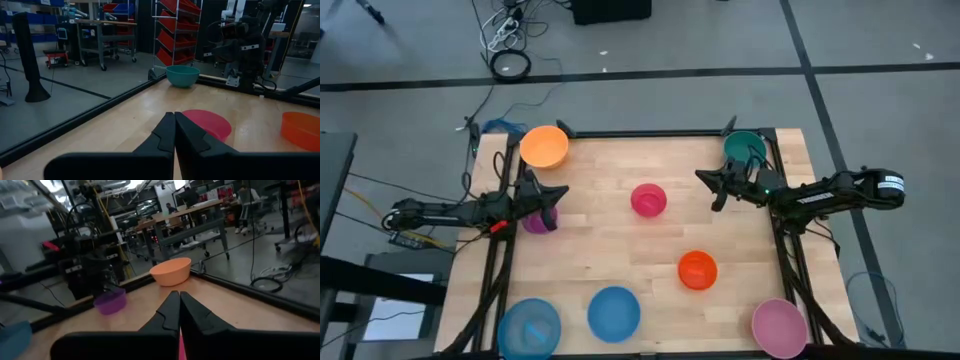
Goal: Nest bowls inside each other
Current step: Move the left blue bowl to the center of the table, then stack the yellow bowl on top of the blue bowl
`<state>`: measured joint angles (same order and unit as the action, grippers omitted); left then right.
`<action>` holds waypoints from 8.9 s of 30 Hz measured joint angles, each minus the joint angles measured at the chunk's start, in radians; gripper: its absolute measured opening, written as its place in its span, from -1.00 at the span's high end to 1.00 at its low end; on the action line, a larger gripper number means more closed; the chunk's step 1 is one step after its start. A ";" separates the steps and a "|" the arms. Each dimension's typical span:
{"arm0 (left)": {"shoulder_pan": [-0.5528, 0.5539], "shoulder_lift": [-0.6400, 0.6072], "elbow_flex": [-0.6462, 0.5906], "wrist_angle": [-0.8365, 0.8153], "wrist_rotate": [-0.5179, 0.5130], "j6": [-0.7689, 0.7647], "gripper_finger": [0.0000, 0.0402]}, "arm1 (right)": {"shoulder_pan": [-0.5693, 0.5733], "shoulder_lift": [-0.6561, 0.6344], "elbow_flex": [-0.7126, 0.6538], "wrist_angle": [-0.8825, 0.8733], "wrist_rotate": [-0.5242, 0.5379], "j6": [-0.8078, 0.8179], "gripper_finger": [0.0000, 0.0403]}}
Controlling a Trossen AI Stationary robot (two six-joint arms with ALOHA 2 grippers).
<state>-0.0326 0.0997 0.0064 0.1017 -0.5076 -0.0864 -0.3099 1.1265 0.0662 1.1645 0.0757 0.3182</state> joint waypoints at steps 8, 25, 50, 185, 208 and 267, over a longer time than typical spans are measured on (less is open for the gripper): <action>0.000 0.000 0.000 0.011 0.000 0.000 0.94 | 0.000 0.000 0.000 0.001 0.000 0.078 1.00; 0.000 0.000 0.000 0.208 0.027 -0.131 0.94 | 0.000 0.000 0.000 0.001 -0.019 0.117 1.00; 0.000 0.002 0.042 0.054 0.103 -0.236 0.94 | 0.000 0.000 0.000 0.001 -0.019 0.120 1.00; -0.078 1.528 0.963 -0.811 0.336 -0.047 0.92 | 0.002 0.000 0.000 0.012 -0.159 0.171 1.00; 0.019 1.530 1.019 -0.725 0.343 0.032 0.91 | 0.000 0.000 0.000 0.012 -0.175 0.181 1.00; -0.027 0.819 1.020 -1.373 -0.199 -0.645 -0.21 | 0.000 0.416 0.896 -0.998 -0.294 -0.037 1.00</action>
<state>-0.0593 0.9185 1.0264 -1.2715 -0.7069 -0.7318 -0.3096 1.5427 0.9619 0.1665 -0.2179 0.2812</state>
